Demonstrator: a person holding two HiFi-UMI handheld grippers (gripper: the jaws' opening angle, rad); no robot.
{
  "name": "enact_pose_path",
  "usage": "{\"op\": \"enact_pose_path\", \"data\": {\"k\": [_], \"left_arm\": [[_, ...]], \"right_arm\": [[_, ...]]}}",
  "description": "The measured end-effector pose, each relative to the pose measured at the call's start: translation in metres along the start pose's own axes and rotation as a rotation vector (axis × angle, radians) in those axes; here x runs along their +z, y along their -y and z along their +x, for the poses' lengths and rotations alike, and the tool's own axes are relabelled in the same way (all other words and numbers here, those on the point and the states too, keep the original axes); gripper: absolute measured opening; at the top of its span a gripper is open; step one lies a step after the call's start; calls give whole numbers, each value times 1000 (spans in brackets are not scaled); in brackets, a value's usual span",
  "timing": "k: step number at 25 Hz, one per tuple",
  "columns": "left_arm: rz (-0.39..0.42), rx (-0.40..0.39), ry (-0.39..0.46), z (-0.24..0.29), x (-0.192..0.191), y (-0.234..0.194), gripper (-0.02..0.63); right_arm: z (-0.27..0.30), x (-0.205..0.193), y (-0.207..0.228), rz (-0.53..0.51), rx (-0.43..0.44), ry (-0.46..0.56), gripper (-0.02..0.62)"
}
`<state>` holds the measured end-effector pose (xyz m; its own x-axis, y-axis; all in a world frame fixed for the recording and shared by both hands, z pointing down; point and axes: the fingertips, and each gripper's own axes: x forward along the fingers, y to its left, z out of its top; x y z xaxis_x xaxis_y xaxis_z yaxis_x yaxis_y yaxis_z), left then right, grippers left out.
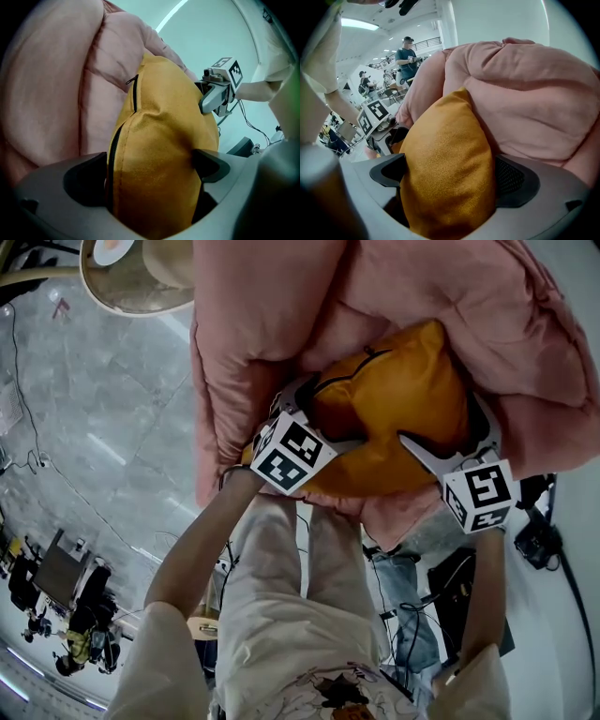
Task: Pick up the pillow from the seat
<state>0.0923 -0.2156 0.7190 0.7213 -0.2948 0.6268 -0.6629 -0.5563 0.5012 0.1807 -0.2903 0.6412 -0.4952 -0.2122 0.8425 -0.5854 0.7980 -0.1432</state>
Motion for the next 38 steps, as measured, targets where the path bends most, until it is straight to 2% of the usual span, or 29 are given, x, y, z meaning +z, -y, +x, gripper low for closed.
{"op": "enact_pose_path", "data": {"k": [7, 10, 13, 16, 21, 29, 38], "left_arm": [[-6, -13, 34, 4, -5, -2, 564], [-3, -15, 27, 5, -7, -2, 506], [7, -9, 8, 4, -8, 2, 393], [19, 1, -1, 2, -10, 9, 334], [17, 10, 13, -2, -8, 10, 273], [-48, 41, 45, -20, -6, 27, 258], [-61, 76, 59, -43, 0, 49, 244]], "right_arm": [[14, -4, -8, -43, -9, -34, 580], [18, -5, -9, -51, -19, -43, 578], [21, -5, -11, -71, -50, -62, 577], [19, -6, -15, -87, -81, -90, 571], [21, -4, -18, -85, -85, -98, 485], [5, -8, -45, -114, -106, -78, 286], [-21, -3, -62, -121, -104, -34, 264]]}}
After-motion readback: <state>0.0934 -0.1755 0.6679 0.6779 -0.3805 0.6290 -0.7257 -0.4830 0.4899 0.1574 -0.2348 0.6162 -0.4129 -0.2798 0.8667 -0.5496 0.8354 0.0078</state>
